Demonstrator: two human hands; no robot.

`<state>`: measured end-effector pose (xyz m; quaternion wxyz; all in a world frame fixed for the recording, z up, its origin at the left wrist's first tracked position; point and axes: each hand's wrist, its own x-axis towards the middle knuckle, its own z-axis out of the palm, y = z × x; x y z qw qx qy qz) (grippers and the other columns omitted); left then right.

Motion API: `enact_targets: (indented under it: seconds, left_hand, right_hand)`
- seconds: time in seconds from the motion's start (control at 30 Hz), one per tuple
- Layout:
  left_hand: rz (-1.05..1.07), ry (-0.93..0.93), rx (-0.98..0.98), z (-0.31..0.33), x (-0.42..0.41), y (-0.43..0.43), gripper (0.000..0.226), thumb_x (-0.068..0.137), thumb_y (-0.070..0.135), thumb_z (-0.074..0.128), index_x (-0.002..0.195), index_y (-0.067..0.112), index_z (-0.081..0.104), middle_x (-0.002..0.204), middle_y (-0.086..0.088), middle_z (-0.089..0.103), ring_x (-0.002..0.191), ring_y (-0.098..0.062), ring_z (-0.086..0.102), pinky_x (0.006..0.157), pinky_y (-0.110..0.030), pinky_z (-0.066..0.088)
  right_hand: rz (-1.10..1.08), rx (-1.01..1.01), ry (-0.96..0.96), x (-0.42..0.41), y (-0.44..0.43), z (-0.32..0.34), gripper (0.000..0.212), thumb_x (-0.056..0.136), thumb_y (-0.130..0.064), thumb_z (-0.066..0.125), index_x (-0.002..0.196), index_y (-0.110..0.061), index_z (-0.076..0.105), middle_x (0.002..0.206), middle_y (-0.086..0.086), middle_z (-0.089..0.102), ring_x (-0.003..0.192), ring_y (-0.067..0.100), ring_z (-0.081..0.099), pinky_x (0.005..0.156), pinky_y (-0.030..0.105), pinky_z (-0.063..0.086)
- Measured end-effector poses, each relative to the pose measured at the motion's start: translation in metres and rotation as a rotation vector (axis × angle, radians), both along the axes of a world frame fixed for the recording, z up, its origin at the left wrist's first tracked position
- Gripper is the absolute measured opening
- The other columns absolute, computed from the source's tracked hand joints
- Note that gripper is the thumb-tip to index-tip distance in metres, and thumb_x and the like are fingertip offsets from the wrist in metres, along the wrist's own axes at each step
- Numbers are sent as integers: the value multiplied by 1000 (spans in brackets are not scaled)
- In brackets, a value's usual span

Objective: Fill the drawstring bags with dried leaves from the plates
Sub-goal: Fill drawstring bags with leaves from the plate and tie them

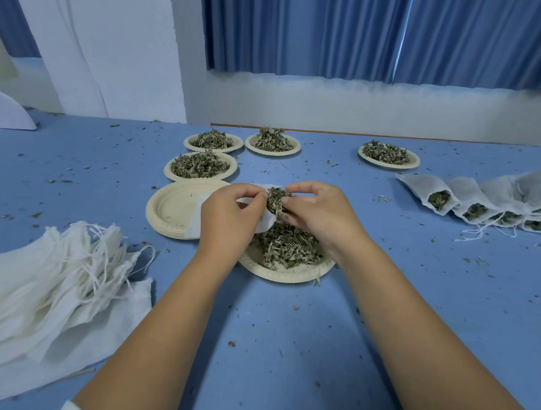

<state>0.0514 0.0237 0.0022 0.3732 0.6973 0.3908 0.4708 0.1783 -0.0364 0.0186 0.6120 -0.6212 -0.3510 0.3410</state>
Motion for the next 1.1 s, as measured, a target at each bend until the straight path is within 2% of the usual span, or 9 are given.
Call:
enact_targets:
  seconds: [0.1, 0.23, 0.3, 0.43, 0.53, 0.63, 0.73, 0.93, 1.1]
  left_hand:
    - [-29, -45, -58, 2, -1, -3, 14, 90, 17, 66, 82, 27, 73, 85, 15, 72, 84, -6, 67, 83, -28, 54]
    - [-72, -138, -161, 7, -1, -5, 16, 90, 14, 66, 80, 23, 74, 86, -1, 75, 91, -20, 71, 93, -42, 55]
    - [-97, -168, -197, 8, -1, -6, 15, 91, 13, 65, 81, 20, 74, 85, -4, 75, 91, -25, 71, 93, -46, 54]
    - [-103, -168, -179, 8, -1, -6, 16, 91, 13, 66, 80, 22, 74, 79, 3, 72, 79, -11, 67, 84, -36, 56]
    - [-58, -113, -51, 6, -2, -5, 13, 90, 19, 68, 80, 24, 75, 76, 10, 72, 73, -5, 65, 73, -24, 51]
    - [-63, -20, 109, 3, 0, -7, 9, 89, 21, 68, 83, 22, 75, 77, 9, 72, 71, -2, 64, 67, -15, 47]
    - [-94, 85, 216, -1, 4, -10, 9, 89, 20, 67, 83, 20, 75, 80, 10, 70, 73, -1, 62, 67, -9, 43]
    - [26, -20, 28, -1, 0, 1, 11, 90, 21, 66, 83, 22, 74, 76, 14, 71, 70, 1, 63, 65, -16, 47]
    - [80, -91, -34, 1, -2, 4, 11, 90, 20, 64, 87, 17, 75, 81, 14, 72, 71, 3, 62, 66, -15, 46]
  right_hand:
    - [-40, 60, 57, -2, 1, -3, 15, 82, -7, 75, 93, -7, 65, 91, 11, 69, 66, 9, 69, 61, 16, 54]
    - [-68, -16, 55, 3, 2, -5, 30, 77, -25, 82, 100, -12, 68, 100, 3, 70, 86, 9, 67, 69, 25, 60]
    - [4, -72, 157, 6, 2, -5, 33, 77, -28, 82, 102, -12, 68, 101, 2, 71, 93, 12, 68, 70, 26, 60]
    - [139, 6, 362, 4, 1, -3, 17, 84, -13, 75, 95, -2, 69, 84, 6, 75, 72, 14, 72, 64, 23, 57]
    - [32, 1, 232, 3, 4, -4, 26, 82, -12, 77, 102, 1, 67, 96, 10, 72, 74, 10, 72, 62, 19, 56]
    - [-37, -54, 5, 3, 6, -11, 9, 84, -10, 73, 89, -4, 68, 81, 7, 69, 64, 10, 69, 60, 19, 56]
    - [-81, -99, -120, 1, 7, -17, 8, 84, -9, 71, 84, -6, 63, 75, 6, 65, 58, 10, 67, 63, 24, 59]
    - [14, -96, 65, 9, -3, 2, 31, 78, -31, 81, 98, -11, 68, 101, 4, 70, 84, 12, 70, 62, 22, 56]
    - [-75, -84, -425, 13, -9, 10, 10, 84, -29, 72, 76, -24, 70, 63, -10, 60, 48, -1, 51, 49, 16, 46]
